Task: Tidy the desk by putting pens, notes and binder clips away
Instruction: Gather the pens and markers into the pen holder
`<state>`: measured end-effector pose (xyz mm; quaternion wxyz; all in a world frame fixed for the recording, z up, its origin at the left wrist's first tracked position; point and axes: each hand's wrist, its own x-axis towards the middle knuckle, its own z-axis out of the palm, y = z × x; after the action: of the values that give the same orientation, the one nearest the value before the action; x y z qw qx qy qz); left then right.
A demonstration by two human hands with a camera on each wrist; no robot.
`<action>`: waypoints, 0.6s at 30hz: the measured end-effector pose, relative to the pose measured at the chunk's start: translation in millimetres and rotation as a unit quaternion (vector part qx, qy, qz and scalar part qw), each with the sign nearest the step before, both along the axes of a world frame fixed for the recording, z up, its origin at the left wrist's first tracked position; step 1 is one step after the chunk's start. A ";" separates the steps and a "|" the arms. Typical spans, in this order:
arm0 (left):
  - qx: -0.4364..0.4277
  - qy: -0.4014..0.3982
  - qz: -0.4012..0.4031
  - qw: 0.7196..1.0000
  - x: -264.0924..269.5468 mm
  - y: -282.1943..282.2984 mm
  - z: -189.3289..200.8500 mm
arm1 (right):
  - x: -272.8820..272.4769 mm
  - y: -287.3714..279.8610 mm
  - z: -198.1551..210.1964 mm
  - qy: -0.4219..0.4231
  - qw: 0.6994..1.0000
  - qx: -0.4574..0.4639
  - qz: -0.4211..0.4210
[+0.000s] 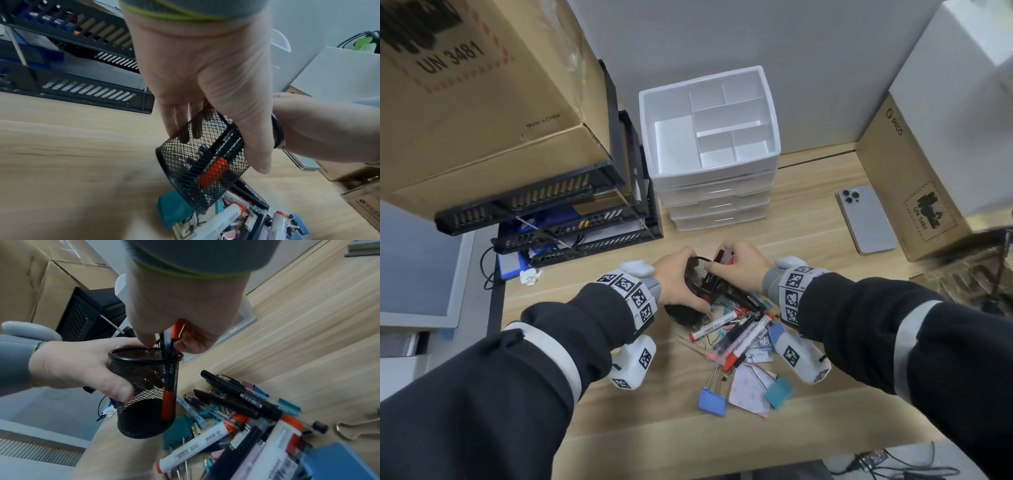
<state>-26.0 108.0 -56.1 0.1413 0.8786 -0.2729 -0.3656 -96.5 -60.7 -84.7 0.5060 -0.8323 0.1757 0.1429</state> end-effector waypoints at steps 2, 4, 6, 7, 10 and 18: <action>-0.007 -0.012 0.000 1.000 0.8 3.2 1.4 | -2.0 -2.1 4.1 -0.007 0.999 0.042 -0.021; -0.019 -0.021 0.006 1.000 2.0 7.3 2.1 | -1.7 -7.9 3.7 -0.002 0.996 0.069 -0.049; -0.025 -0.026 0.014 0.999 4.3 13.0 1.6 | 0.8 -17.2 -4.1 0.018 0.997 0.034 -0.064; -0.025 -0.028 0.017 0.999 5.1 16.1 1.8 | 1.8 -22.3 -9.0 0.033 0.998 -0.005 -0.061; -0.017 -0.031 0.019 0.999 6.3 22.8 1.9 | -2.8 -32.2 -22.9 0.085 0.991 -0.101 0.017; 0.015 -0.021 0.015 1.000 8.2 39.5 -3.5 | -14.7 -5.8 -44.5 0.106 0.949 -0.246 0.166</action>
<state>-17.7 147.6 -59.7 0.1279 0.8922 -0.2566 -0.3490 -111.3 -66.5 -129.1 0.2329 -0.9284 0.1173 0.2648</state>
